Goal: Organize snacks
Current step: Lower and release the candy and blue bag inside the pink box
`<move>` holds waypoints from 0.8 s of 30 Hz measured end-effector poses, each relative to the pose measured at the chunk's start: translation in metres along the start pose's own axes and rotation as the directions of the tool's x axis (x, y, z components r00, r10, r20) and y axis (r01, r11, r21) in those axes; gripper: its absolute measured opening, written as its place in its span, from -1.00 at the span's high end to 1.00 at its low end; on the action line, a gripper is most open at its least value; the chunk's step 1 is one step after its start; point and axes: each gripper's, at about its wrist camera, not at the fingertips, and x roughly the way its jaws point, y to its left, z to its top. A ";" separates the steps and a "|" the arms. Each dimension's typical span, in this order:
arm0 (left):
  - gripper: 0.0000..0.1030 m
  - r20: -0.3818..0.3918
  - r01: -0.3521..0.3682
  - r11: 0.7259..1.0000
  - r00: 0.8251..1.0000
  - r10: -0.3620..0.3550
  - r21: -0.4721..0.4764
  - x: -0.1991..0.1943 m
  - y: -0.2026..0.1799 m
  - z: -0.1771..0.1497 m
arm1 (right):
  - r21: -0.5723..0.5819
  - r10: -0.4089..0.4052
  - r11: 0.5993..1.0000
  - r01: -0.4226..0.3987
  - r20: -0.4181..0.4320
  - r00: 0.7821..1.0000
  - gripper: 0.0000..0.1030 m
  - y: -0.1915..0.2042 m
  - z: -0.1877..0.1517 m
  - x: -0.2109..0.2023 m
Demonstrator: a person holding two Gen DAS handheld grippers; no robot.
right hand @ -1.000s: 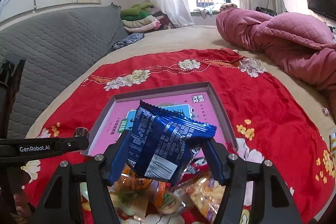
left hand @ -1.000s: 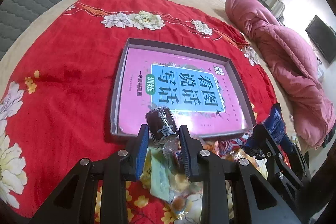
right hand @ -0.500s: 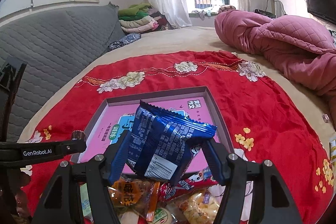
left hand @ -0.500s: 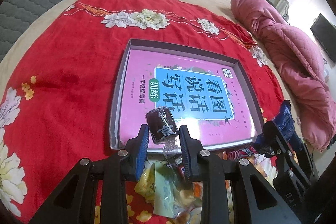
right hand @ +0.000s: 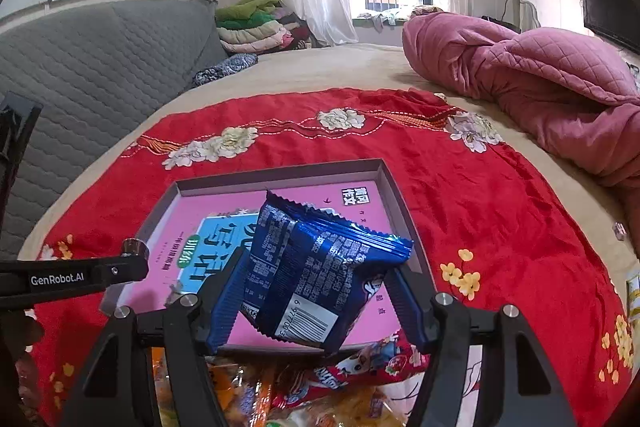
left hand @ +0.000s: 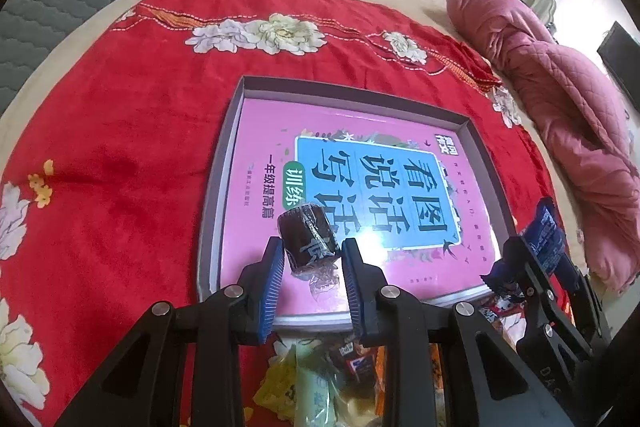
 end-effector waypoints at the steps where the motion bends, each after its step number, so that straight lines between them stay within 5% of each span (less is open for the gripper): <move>1: 0.41 -0.001 0.000 1.000 1.000 0.000 0.000 0.001 0.000 0.000 | -0.001 0.000 1.000 0.000 -0.002 1.000 -0.29 -0.001 0.000 0.001; 24: 0.41 -0.049 -0.011 1.000 0.999 0.011 -0.003 0.024 0.003 -0.003 | -0.029 -0.078 0.997 0.076 -0.076 0.994 -0.29 -0.012 -0.012 0.029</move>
